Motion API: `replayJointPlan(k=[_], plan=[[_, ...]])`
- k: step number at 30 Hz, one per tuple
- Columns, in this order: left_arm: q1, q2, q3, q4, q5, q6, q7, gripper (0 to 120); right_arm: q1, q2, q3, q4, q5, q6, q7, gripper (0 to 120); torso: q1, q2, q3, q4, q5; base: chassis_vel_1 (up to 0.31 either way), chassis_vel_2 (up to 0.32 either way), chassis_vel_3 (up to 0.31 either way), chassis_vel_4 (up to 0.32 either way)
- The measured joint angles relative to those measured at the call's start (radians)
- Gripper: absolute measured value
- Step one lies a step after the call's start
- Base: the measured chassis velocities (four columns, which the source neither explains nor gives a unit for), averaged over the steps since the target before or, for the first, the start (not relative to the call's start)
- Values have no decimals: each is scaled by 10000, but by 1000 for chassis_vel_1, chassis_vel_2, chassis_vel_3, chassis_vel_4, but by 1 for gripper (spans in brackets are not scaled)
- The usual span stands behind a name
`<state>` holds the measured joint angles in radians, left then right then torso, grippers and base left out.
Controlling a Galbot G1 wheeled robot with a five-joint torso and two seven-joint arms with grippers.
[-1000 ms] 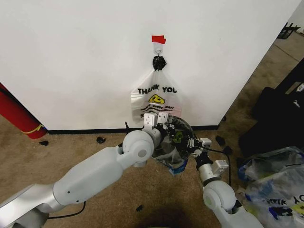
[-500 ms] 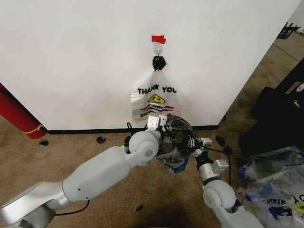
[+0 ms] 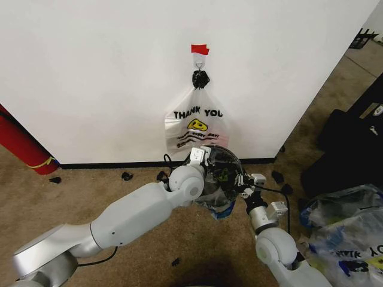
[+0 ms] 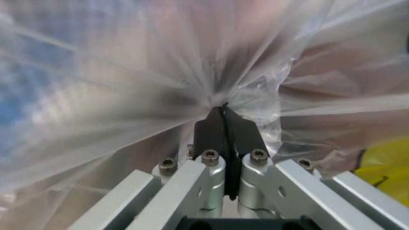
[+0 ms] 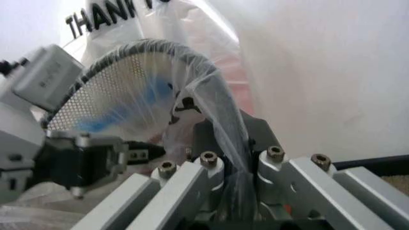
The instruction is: Pick up the garbage bag from the wall and place it over the trash bin.
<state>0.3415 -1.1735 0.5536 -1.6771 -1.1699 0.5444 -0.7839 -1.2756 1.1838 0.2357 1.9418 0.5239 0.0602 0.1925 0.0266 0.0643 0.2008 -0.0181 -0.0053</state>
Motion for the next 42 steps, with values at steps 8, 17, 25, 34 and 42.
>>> replayJointPlan(k=[8,17,25,34,42], plan=[[31,-19,48,190,384,-51,136,0,-12,-4,2,43,-20,-20,-17,1,0,0,0,0,-1,0,0,0,0],[-44,538,37,-1390,-571,101,15,0,67,28,22,-107,-55,-24,15,1,0,0,-1,2,1,0,0,0,0],[-35,-70,250,-719,-777,158,-108,0,-101,32,-11,119,-176,-29,14,1,0,0,0,-1,0,0,0,0,0],[-15,-542,312,777,937,-534,261,0,-292,-113,52,425,-155,-29,9,1,0,0,0,-1,1,0,0,0,0],[106,-566,589,987,1112,-457,294,0,-265,-124,-2,632,-5,-143,38,1,0,0,0,0,0,0,0,0,0]])
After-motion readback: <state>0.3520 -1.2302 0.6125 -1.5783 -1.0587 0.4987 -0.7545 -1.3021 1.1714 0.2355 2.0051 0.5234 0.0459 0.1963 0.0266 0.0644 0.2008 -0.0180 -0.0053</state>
